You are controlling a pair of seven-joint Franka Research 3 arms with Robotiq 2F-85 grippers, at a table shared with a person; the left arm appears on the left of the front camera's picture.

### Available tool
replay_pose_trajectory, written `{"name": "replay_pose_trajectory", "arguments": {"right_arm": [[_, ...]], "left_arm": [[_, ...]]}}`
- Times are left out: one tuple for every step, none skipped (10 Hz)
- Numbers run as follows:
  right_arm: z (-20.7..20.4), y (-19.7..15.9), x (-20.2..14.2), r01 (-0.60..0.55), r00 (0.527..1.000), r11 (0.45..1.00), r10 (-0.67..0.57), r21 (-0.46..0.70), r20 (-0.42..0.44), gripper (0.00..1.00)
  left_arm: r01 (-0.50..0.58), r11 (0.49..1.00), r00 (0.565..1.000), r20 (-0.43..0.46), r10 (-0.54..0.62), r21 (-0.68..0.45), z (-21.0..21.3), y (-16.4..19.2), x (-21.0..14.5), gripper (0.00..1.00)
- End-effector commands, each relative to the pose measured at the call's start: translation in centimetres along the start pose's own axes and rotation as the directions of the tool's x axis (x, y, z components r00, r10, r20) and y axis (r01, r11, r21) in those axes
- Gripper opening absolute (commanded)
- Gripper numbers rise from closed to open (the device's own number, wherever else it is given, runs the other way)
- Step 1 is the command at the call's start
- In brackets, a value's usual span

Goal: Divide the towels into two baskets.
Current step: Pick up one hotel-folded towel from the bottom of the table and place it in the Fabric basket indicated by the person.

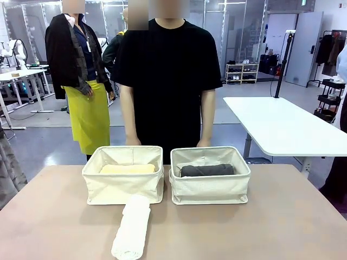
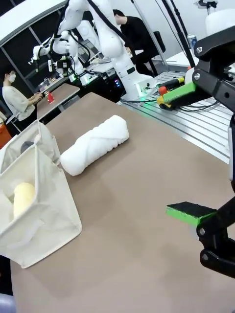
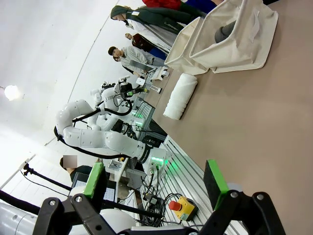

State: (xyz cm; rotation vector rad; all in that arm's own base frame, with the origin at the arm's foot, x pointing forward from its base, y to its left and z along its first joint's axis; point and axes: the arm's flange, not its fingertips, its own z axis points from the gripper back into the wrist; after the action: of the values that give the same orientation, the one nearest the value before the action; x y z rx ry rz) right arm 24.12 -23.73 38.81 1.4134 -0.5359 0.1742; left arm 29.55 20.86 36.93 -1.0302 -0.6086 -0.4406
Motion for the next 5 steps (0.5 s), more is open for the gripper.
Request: {"name": "replay_pose_trajectory", "arguments": {"right_arm": [[0.0, 0.5, -0.1, 0.004, 1.000, 1.000, -0.004, 0.004, 0.001, 1.00], [0.0, 0.5, -0.1, 0.004, 1.000, 1.000, -0.004, 0.004, 0.001, 1.00], [0.0, 0.5, -0.1, 0.004, 1.000, 1.000, -0.004, 0.004, 0.001, 1.00], [0.0, 0.5, -0.1, 0.004, 1.000, 1.000, -0.004, 0.004, 0.001, 1.00], [0.0, 0.5, -0.1, 0.004, 1.000, 1.000, -0.004, 0.004, 0.001, 1.00]], "left_arm": [[0.019, 1.000, 1.000, -0.013, -0.020, -0.019, 0.0, 0.2, 2.0, 1.00], [0.000, 1.000, 1.000, 0.000, 0.000, 0.000, 0.0, 0.0, 0.0, 1.00], [0.000, 1.000, 1.000, 0.000, 0.000, 0.000, 0.0, 0.0, 0.0, 1.00], [0.000, 1.000, 1.000, 0.000, 0.000, 0.000, 0.0, 0.0, 0.0, 1.00], [0.000, 1.000, 1.000, 0.000, 0.000, 0.000, 0.0, 0.0, 0.0, 1.00]]}}
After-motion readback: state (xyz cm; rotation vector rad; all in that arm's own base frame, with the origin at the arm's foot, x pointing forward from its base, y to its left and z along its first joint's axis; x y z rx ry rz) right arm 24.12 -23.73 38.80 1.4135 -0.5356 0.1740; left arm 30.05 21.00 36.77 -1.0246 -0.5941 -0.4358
